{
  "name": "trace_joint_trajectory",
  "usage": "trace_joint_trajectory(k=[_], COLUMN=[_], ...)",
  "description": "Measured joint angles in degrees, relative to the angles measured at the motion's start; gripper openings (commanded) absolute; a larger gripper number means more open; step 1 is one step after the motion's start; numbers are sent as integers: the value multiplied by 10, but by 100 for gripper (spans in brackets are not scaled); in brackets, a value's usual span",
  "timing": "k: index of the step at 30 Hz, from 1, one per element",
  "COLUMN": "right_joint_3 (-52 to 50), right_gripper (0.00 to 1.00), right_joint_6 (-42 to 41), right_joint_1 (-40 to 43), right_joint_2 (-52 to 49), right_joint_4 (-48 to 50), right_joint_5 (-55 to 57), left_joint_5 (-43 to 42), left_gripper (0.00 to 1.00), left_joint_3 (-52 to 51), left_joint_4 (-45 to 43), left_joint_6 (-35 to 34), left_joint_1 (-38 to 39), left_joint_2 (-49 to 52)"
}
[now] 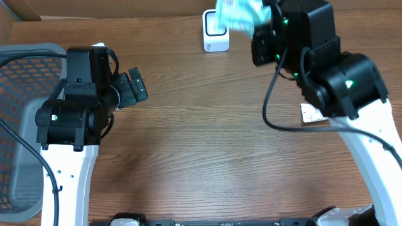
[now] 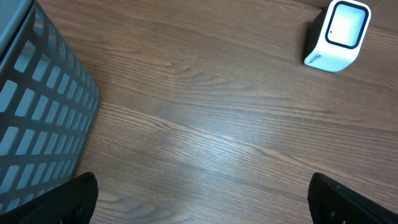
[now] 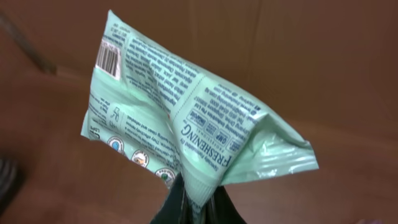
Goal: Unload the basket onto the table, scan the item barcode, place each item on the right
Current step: 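Lift the packet and swing it up toward the scanner, then hold the packet's barcode side in front of the white scanner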
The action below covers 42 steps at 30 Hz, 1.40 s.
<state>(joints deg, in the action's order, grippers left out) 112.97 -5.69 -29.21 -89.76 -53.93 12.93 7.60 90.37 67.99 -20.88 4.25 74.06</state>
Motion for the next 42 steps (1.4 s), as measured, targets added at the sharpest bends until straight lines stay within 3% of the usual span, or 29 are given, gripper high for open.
trace_joint_trajectory(k=[8, 17, 24, 31, 42], right_joint_3=[10, 10, 9, 9, 9], right_gripper=[4, 4, 4, 4, 4], right_joint_6=[132, 477, 709, 915, 960], right_joint_1=[-75, -75, -72, -44, 34], right_joint_2=[-66, -284, -384, -426, -438], right_joint_4=[188, 372, 532, 559, 561], right_joint_5=[245, 442, 440, 386, 251], left_joint_5=[0, 0, 0, 0, 0], left_gripper=[100, 99, 99, 100, 99], left_joint_3=[0, 0, 0, 0, 0], left_joint_4=[0, 0, 0, 0, 0], left_joint_6=[0, 0, 0, 0, 0], left_joint_1=[0, 0, 0, 0, 0], left_joint_2=[0, 0, 0, 0, 0])
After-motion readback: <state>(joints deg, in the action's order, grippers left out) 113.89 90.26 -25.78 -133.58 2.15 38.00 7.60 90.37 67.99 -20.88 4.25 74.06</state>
